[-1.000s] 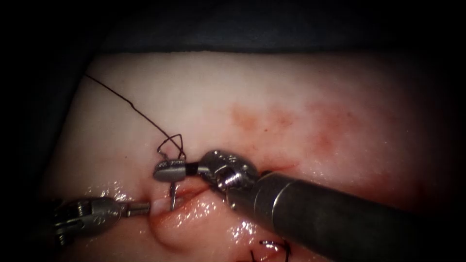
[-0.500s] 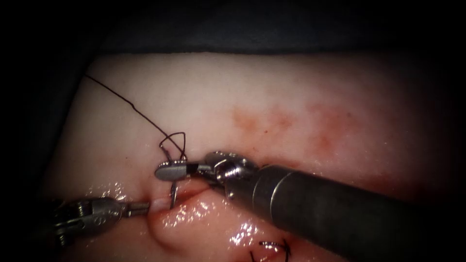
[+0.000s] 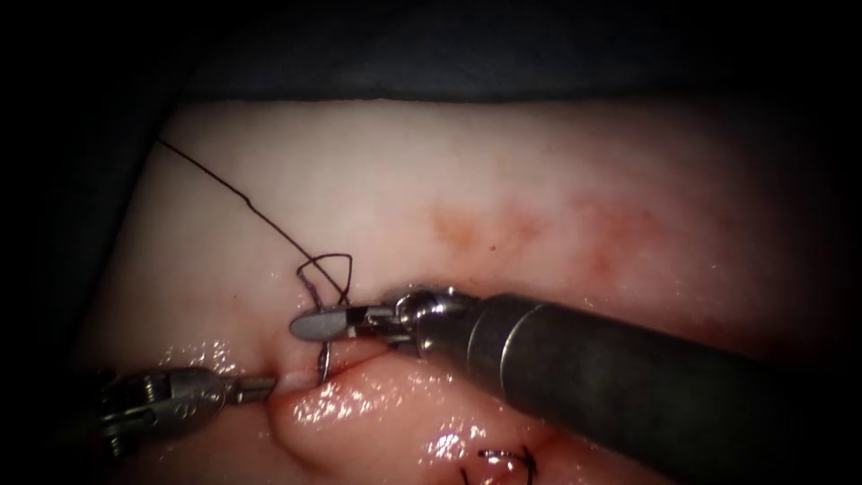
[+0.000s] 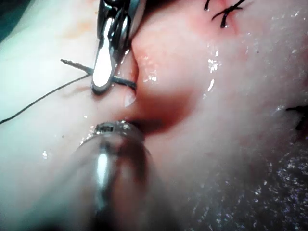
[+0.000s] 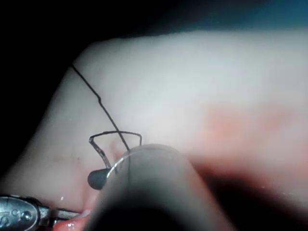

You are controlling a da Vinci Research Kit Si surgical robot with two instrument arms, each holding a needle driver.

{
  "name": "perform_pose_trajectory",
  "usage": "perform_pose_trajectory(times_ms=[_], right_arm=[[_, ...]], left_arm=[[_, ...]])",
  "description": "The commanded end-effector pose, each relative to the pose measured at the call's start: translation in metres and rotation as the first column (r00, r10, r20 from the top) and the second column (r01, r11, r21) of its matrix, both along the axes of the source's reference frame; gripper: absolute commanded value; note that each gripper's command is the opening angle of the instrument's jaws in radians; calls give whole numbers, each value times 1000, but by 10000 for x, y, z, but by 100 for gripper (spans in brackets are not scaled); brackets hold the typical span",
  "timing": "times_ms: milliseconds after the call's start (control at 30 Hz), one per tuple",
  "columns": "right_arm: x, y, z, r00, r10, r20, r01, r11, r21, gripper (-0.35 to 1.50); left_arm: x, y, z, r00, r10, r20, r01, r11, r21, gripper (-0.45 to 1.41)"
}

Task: Wound Closure
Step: Pierce the needle through the bottom portion of the cut

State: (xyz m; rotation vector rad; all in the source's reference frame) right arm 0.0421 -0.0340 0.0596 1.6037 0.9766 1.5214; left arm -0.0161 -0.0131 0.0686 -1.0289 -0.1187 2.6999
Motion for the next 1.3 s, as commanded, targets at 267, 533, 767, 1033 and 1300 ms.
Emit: perform_pose_trajectory(times_ms=[267,533,767,1033,1300], right_arm=[[11,5,-8,1000,23,-18,-21,998,64,-35],[15,1,-9,999,50,-15,-48,993,111,-35],[24,-7,-4,999,53,-10,-51,990,130,-35],[32,-7,-6,998,61,-12,-59,990,129,-35],[41,-22,-2,999,45,-22,-41,988,150,-35]], left_arm=[[-6,4,4,1000,0,1,0,1000,-3,-45],[-7,3,5,1000,-1,1,1,1000,-3,-45],[-9,4,4,1000,-3,0,3,1000,-3,-45],[-9,3,1,1000,1,-1,-1,1000,-7,-45],[-9,3,0,1000,0,-2,0,1000,-7,-45]])
